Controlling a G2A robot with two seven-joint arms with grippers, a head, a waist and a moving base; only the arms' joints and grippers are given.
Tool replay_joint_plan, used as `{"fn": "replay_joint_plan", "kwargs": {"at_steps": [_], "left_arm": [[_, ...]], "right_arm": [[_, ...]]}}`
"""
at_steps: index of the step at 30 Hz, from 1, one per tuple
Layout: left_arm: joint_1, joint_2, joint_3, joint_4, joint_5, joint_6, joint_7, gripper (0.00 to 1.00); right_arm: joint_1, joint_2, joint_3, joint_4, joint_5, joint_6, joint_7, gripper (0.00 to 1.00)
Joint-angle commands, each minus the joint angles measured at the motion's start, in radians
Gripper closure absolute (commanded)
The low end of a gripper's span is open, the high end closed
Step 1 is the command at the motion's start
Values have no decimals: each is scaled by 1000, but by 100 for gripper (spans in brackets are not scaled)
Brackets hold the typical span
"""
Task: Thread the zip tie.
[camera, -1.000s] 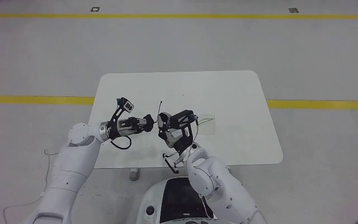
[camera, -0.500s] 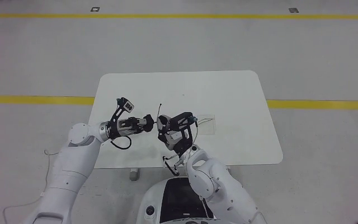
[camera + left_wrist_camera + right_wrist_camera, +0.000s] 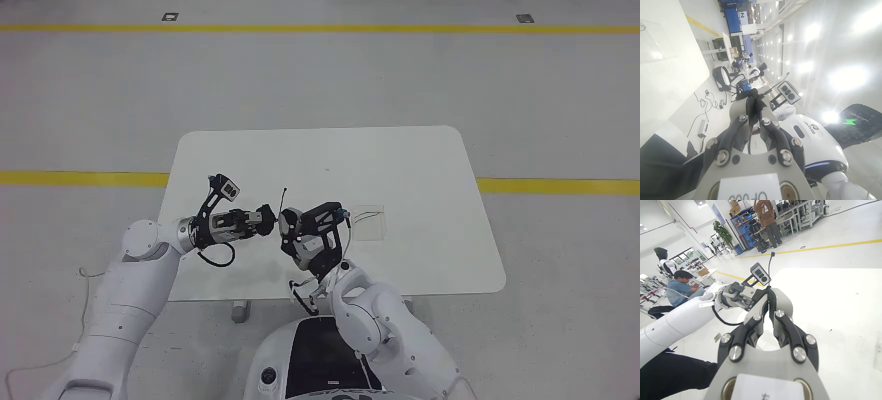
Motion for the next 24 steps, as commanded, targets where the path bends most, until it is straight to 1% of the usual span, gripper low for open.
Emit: {"fn": "replay_joint_plan", "kwargs": {"at_steps": [1, 7, 24], "left_arm": [[0, 0, 0, 0, 0, 0, 0, 100], [0, 0, 0, 0, 0, 0, 0, 100], [0, 0, 0, 0, 0, 0, 0, 100]], "right_arm": [[0, 0, 0, -1, 0, 5, -8, 100], [-2, 4, 2, -7, 1, 9, -21, 100], [8, 8, -6, 13, 25, 13, -17, 100]]}}
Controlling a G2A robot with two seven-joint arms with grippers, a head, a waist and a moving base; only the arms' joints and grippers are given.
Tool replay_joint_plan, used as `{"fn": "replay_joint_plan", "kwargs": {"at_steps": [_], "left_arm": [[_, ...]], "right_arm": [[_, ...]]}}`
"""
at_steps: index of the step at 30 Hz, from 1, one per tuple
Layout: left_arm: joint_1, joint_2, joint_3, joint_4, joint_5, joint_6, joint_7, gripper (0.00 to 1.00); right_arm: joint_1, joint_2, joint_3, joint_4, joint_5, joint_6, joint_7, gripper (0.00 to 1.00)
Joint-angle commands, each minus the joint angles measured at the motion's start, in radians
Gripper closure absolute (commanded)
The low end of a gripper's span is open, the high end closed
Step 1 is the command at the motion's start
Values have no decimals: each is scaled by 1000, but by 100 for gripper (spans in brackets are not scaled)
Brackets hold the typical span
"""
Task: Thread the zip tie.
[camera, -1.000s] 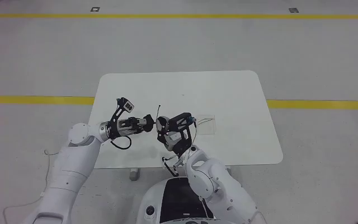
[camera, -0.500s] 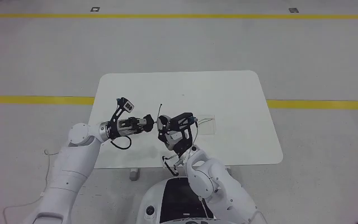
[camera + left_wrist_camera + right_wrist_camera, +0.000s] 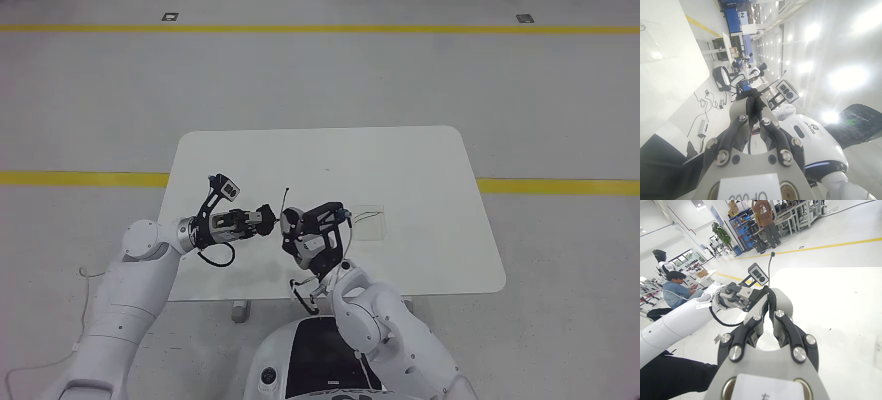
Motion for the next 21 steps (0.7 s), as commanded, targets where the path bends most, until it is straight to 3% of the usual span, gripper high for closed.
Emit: {"fn": "replay_joint_plan", "kwargs": {"at_steps": [1, 6, 7, 9, 10, 11, 21], "left_arm": [[0, 0, 0, 0, 0, 0, 0, 100], [0, 0, 0, 0, 0, 0, 0, 100], [0, 0, 0, 0, 0, 0, 0, 100], [0, 0, 0, 0, 0, 0, 0, 100], [0, 0, 0, 0, 0, 0, 0, 100], [0, 0, 0, 0, 0, 0, 0, 100], [0, 0, 0, 0, 0, 0, 0, 100]], "right_arm": [[1, 0, -1, 2, 4, 1, -1, 100], [2, 2, -4, 3, 8, 2, -8, 100], [2, 2, -4, 2, 6, 3, -10, 96], [1, 3, -4, -1, 5, 6, -12, 55], [0, 4, -4, -5, 2, 7, -11, 5], [0, 4, -3, -9, -2, 7, -11, 0], [-20, 19, 11, -56, -61, -41, -1, 0]]}}
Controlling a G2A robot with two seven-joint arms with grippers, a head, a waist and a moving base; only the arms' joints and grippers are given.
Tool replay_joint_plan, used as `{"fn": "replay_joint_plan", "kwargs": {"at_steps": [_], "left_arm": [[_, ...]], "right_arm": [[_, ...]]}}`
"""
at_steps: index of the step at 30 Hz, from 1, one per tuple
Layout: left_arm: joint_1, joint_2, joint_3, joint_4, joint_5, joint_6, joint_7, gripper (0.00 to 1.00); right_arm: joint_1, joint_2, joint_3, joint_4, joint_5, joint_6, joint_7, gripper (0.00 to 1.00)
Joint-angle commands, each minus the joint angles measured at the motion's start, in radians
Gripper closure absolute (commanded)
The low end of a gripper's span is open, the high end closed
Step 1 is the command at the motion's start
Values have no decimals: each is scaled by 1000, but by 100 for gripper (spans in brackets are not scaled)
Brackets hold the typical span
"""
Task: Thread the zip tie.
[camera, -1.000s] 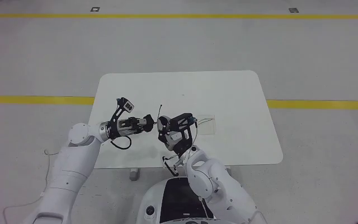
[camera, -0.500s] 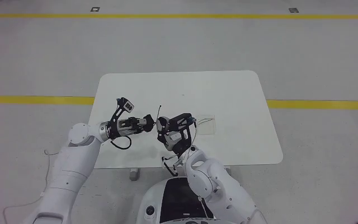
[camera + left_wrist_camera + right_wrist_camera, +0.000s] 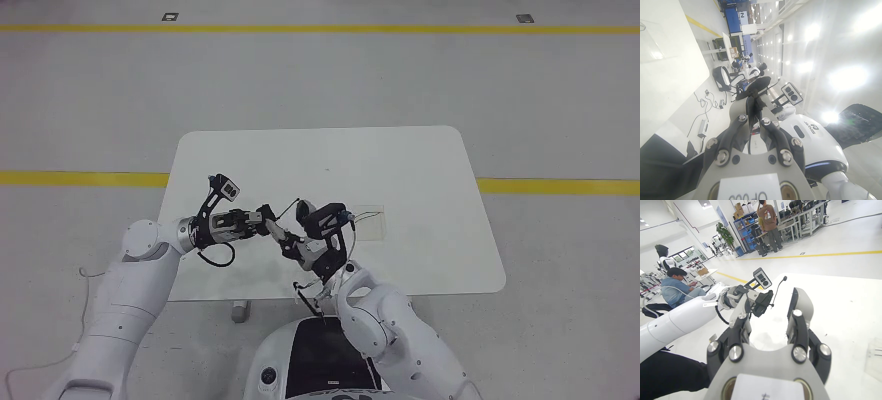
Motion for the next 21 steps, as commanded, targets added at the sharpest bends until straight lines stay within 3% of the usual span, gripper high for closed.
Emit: {"fn": "replay_joint_plan", "kwargs": {"at_steps": [1, 7, 9, 13, 17, 21], "left_arm": [[0, 0, 0, 0, 0, 0, 0, 100], [0, 0, 0, 0, 0, 0, 0, 100], [4, 0, 5, -8, 4, 14, 27, 100], [1, 6, -15, 2, -69, 139, 52, 100], [-9, 12, -27, 21, -125, 244, 23, 100], [-21, 13, -18, 35, -172, 317, 0, 100]], "right_arm": [[0, 0, 0, 1, 1, 1, 0, 0], [0, 0, 0, 3, -1, 1, 1, 0], [12, 5, -3, 13, -67, -12, 17, 0], [15, 15, 1, 6, -234, 9, 6, 0], [14, 25, 1, -1, -362, -6, -35, 0], [35, 43, -4, 20, -380, -61, -106, 0]]}}
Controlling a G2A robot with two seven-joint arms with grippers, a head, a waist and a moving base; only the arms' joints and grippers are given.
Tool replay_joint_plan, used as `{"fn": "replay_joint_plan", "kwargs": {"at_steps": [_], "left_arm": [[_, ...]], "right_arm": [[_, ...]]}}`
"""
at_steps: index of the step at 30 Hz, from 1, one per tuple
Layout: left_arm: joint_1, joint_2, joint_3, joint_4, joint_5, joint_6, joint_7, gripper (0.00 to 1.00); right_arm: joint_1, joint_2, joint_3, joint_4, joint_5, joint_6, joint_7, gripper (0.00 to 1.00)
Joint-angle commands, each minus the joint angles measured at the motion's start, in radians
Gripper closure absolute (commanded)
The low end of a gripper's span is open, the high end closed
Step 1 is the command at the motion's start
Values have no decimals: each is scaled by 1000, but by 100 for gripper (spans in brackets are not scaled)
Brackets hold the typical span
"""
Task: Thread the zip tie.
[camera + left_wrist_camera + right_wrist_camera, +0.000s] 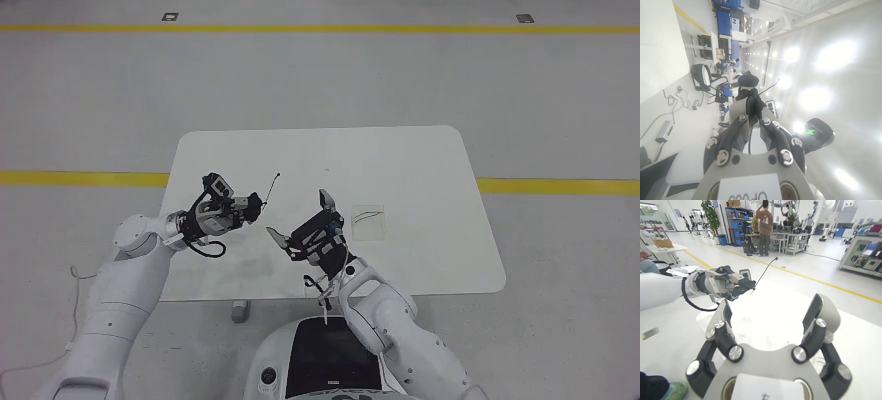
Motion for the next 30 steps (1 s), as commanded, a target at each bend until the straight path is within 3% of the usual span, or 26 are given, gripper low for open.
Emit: {"fn": "replay_joint_plan", "kwargs": {"at_steps": [1, 2, 8, 10, 12, 14, 18, 20, 23, 28, 30], "left_arm": [[-11, 2, 8, -10, 4, -6, -3, 100], [-11, 3, 10, -10, 21, -25, -3, 100], [-9, 3, 11, -10, 18, -21, 5, 100], [0, -1, 16, -20, -42, 24, 38, 100], [9, -5, 17, -23, -135, 97, 38, 100], [12, -6, 16, -23, -197, 153, 40, 100], [15, -4, 21, -20, -224, 209, 34, 100], [15, -4, 22, -13, -231, 215, 40, 100], [10, -3, 26, -21, -209, 192, 26, 100], [10, -3, 26, -21, -209, 192, 26, 100], [16, -5, 29, -25, -226, 208, 62, 100]], "right_arm": [[22, 15, -7, 26, 3, -31, -26, 0], [27, 21, -14, 31, 3, -32, -27, 0], [27, 21, -14, 31, 3, -32, -27, 0], [33, 23, -12, 34, 3, -33, -27, 0], [83, 42, -21, 61, 3, -13, -24, 0], [112, 63, -52, 78, 3, 37, -42, 0], [179, 108, -128, 121, 3, 132, -84, 0], [206, 126, -166, 137, 3, 182, -107, 0], [244, 148, -214, 163, 3, 255, -130, 0], [244, 148, -214, 163, 3, 255, -130, 0], [252, 150, -215, 173, 3, 234, -120, 0]]}}
